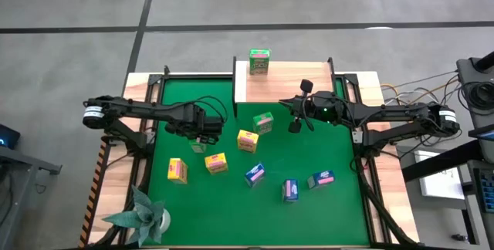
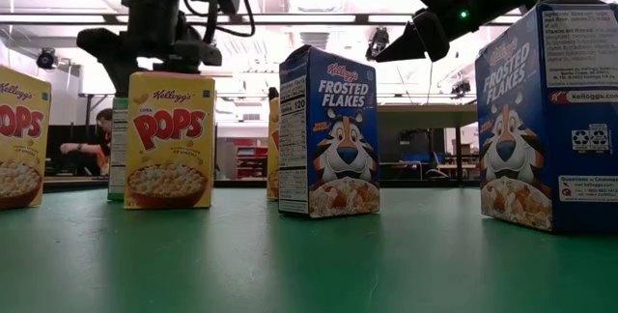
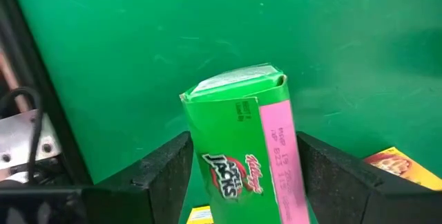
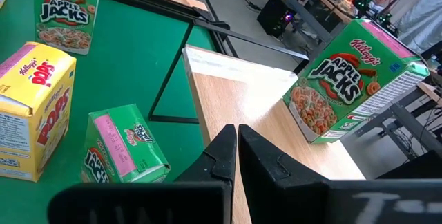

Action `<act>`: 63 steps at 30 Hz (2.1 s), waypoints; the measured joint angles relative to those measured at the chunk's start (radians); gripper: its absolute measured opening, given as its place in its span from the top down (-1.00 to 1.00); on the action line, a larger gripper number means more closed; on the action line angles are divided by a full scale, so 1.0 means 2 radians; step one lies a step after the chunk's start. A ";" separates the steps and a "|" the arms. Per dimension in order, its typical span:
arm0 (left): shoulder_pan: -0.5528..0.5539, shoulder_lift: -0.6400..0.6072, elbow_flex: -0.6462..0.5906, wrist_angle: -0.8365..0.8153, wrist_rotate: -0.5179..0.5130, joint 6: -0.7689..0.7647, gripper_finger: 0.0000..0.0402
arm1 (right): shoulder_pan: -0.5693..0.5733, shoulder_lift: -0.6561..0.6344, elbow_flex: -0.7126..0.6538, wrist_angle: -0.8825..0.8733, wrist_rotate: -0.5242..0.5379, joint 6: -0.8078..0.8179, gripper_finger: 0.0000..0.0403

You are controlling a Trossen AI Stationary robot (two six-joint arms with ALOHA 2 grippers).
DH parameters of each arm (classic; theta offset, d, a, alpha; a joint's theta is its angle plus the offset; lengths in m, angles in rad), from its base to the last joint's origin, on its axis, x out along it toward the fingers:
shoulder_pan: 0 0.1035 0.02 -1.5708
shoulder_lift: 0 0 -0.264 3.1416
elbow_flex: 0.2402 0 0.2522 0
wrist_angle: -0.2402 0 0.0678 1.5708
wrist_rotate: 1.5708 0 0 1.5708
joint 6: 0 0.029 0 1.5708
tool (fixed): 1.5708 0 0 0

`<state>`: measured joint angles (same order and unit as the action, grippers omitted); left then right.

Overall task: Stack cereal on shelf
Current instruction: Put the left green cereal box on the shelf aligned with the other green cereal box

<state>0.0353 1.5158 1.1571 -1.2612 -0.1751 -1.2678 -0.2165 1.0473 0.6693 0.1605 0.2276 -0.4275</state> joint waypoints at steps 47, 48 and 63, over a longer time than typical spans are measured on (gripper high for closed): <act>0.055 0.213 0.599 -0.017 -0.031 0.830 0.19 | 0.000 0.000 0.000 -0.015 0.000 0.004 0.96; 0.065 0.222 0.601 -0.013 -0.031 0.839 0.19 | 0.000 0.000 0.000 -0.017 0.000 0.004 0.96; 0.174 0.262 0.568 0.030 0.046 0.834 0.19 | 0.000 0.000 0.000 -0.022 0.004 0.008 0.96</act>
<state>0.3829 2.0399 2.2928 -1.2019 -0.0833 0.4004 -0.2165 1.0473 0.6690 0.1173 0.2359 -0.4113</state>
